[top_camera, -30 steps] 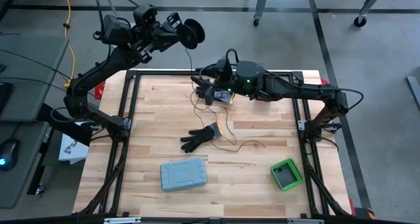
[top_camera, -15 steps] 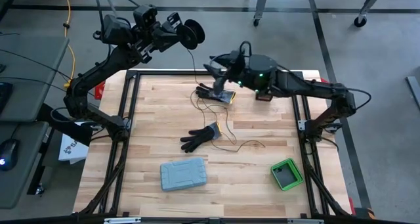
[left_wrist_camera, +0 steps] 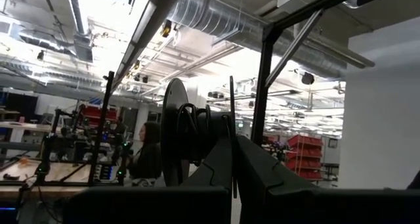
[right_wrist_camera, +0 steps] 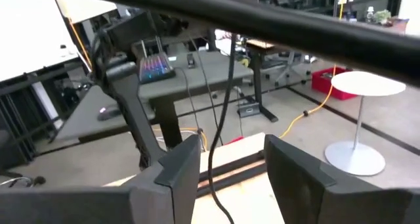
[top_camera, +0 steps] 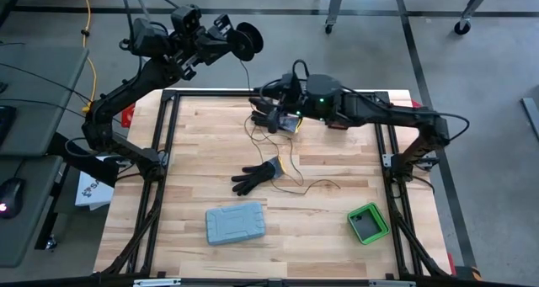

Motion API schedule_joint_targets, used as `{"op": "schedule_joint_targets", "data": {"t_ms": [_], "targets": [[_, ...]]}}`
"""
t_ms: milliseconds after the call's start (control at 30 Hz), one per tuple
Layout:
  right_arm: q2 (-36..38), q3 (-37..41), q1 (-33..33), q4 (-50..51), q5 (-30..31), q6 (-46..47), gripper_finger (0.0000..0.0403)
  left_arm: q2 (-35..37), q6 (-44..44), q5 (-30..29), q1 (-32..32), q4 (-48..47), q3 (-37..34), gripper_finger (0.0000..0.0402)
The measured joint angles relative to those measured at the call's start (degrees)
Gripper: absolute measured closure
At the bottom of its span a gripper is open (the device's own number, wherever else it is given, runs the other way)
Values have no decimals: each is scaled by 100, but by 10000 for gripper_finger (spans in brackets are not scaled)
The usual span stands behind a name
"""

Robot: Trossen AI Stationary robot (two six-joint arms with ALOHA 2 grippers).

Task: Coil cords
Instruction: Coil the black wire cable onto the black spool

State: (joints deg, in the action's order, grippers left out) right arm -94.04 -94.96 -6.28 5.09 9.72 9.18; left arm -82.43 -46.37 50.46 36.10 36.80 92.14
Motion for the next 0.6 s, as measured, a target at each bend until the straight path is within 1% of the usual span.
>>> {"op": "schedule_joint_targets", "data": {"t_ms": [300, 467, 600], "targets": [[-44, 2, 2, -68, -260, 118, 245, 0, 13, -13, 0, -96, 0, 401], [-101, 7, -9, -105, -273, 130, 269, 0, 50, -32, 0, -98, -1, 402], [-101, 9, -13, -137, -13, 96, 286, 0, 55, -41, -4, -98, -2, 402]]}}
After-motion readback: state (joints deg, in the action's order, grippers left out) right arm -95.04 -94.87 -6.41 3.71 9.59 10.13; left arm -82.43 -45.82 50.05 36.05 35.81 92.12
